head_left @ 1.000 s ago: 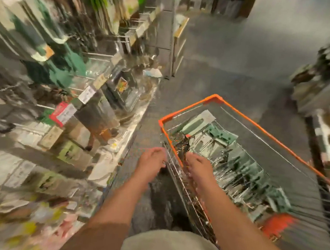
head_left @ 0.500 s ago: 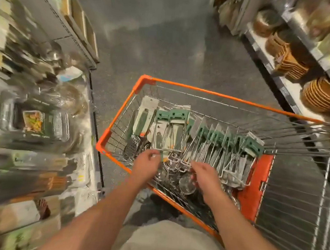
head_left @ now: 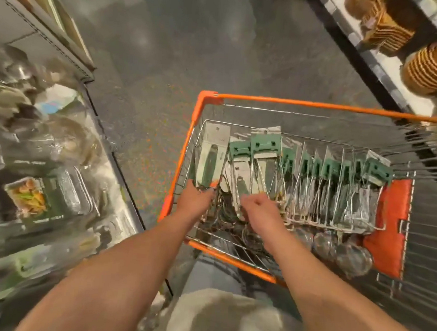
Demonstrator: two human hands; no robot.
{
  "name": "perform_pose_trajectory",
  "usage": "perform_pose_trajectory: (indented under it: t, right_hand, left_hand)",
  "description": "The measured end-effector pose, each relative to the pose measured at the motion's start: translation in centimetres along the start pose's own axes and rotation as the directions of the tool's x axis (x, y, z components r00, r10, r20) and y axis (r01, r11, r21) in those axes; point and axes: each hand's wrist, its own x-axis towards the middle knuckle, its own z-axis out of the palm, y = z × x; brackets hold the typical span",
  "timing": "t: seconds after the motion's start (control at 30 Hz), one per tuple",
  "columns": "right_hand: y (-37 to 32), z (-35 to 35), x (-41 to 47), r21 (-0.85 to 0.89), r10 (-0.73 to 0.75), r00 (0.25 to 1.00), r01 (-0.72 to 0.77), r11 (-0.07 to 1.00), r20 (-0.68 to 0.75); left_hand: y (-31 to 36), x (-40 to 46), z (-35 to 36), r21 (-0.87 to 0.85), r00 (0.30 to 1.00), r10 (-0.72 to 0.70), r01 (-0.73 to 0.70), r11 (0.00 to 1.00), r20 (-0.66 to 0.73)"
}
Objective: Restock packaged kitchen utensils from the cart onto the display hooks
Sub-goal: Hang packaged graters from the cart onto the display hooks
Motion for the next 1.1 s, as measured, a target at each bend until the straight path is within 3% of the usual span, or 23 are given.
perform_pose_trajectory:
  t: [0.2,0.37,0.7,0.87,1.0,1.1]
  right_hand:
    - [-0.1,2.0,2.3,0.146,0.081,0.996,-0.076,0.986,-0.034]
    - [0.0,2.4,3.4,0.158,0.079,0.997,-0.077,0.984,-0.007]
    - [0.5,2.0,3.9,0.236,0.145,0.987,-0.127,0.963,-0.062]
    - [-0.1,1.8,4.1,0.286,0.12,0.989,-0.091,0.954,-0.085]
    - [-1.0,2.1,4.2,0.31,0.082,0.993,-0.051,0.949,-0.09]
    - [-1.7,2.6,4.2,0.3,0.054,0.996,-0.029,0.954,-0.074]
  left_hand:
    - [0.5,4.3,1.6,-0.004,0.998,-0.033,0.033,0.999,0.062]
    - [-0.8,5.7,2.5,0.01,0.998,-0.022,0.021,1.0,0.06]
    - [0.6,4.4,3.2,-0.118,0.999,0.023,-0.028,0.993,-0.042]
    - [0.4,3.9,1.4,-0.154,0.995,0.026,-0.041,0.987,-0.098]
    - [0.8,2.7,0.2,-0.125,0.993,0.081,-0.092,0.988,-0.088]
    - [1.4,2.0,0.0,-0.195,0.99,0.128,-0.136,0.971,-0.051]
